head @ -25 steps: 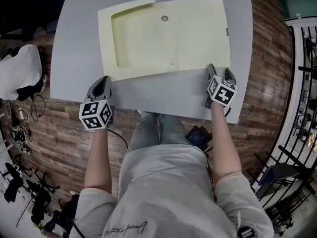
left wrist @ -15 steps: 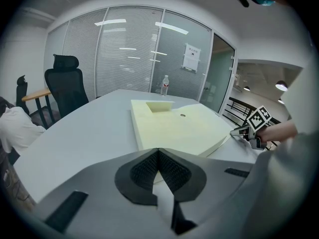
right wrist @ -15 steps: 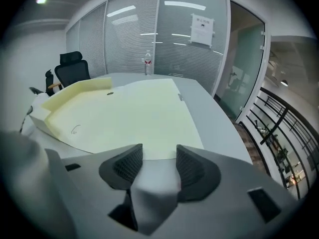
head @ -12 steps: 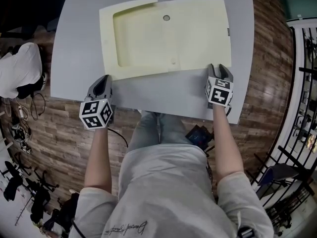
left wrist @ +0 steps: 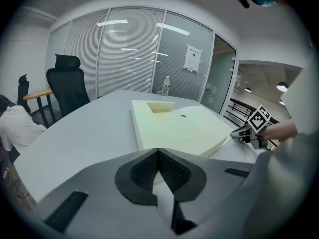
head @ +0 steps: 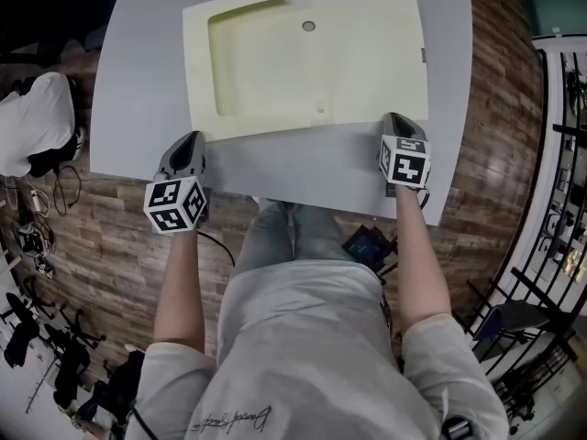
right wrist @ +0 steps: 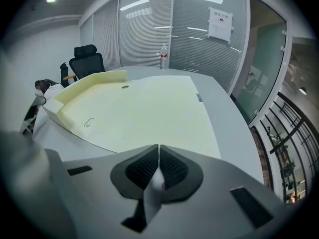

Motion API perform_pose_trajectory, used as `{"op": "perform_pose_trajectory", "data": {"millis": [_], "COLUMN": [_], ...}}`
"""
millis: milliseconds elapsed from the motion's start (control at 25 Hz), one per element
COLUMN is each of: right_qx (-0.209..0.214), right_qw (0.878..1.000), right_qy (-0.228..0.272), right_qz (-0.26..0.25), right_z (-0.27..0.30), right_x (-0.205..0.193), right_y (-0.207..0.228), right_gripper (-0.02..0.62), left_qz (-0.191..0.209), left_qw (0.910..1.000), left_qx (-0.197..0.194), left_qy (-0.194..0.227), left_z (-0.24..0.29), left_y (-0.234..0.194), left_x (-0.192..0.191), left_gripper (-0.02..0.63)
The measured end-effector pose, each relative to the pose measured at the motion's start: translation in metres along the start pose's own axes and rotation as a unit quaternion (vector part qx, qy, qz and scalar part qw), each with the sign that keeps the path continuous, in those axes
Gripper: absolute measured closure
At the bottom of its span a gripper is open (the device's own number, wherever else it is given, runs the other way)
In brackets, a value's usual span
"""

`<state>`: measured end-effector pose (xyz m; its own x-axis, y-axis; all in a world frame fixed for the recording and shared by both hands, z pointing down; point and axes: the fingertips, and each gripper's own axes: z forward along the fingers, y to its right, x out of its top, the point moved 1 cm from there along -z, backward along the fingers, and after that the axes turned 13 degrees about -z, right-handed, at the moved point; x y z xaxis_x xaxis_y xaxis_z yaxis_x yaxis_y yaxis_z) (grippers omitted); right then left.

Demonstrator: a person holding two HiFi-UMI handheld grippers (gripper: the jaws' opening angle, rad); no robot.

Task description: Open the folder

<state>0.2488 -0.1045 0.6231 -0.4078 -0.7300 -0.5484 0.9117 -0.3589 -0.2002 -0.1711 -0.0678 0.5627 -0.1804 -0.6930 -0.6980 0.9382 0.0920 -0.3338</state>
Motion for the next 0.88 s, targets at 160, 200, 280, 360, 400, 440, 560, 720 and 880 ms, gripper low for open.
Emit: {"op": "perform_pose_trajectory", "data": {"millis": [160, 200, 280, 360, 400, 440, 560, 720, 880], "right_qx": [0.006, 0.006, 0.005, 0.004, 0.003, 0.003, 0.006, 0.001, -0.013], "right_qw": [1.0, 1.0, 1.0, 1.0, 1.0, 1.0, 1.0, 1.0, 1.0], "right_qy": [-0.005, -0.005, -0.004, -0.004, -0.004, -0.003, -0.005, -0.01, 0.002], "right_qz": [0.008, 0.008, 0.006, 0.006, 0.006, 0.006, 0.008, 0.011, 0.01], "right_z": [0.0, 0.0, 0.001, 0.002, 0.002, 0.002, 0.002, -0.001, -0.012], "right_x": [-0.001, -0.001, -0.001, -0.001, -0.001, 0.0, 0.0, 0.004, 0.012], "right_y": [0.0, 0.001, 0.003, 0.003, 0.003, 0.002, 0.003, 0.006, 0.011], "right_gripper": [0.566, 0.566, 0.566, 0.566, 0.566, 0.566, 0.566, 0.566, 0.566], "left_qz": [-0.003, -0.004, -0.005, -0.008, -0.01, -0.013, -0.018, -0.002, 0.006], "left_qw": [1.0, 1.0, 1.0, 1.0, 0.9999, 0.9999, 0.9998, 0.9998, 0.9997], "left_qx": [0.0, 0.0, 0.0, 0.0, 0.001, 0.0, 0.001, 0.01, 0.008], "left_qy": [0.0, 0.0, -0.001, -0.001, 0.0, 0.0, 0.0, -0.018, -0.022], "left_z": [0.0, 0.0, 0.002, 0.003, 0.003, 0.002, 0.002, 0.004, 0.004], "left_y": [0.0, 0.001, 0.002, 0.002, 0.001, 0.001, 0.0, 0.003, 0.007], "left_x": [-0.001, -0.001, 0.0, 0.0, 0.001, 0.001, 0.001, 0.001, 0.002], "left_gripper": [0.597, 0.597, 0.597, 0.597, 0.597, 0.597, 0.597, 0.597, 0.597]}}
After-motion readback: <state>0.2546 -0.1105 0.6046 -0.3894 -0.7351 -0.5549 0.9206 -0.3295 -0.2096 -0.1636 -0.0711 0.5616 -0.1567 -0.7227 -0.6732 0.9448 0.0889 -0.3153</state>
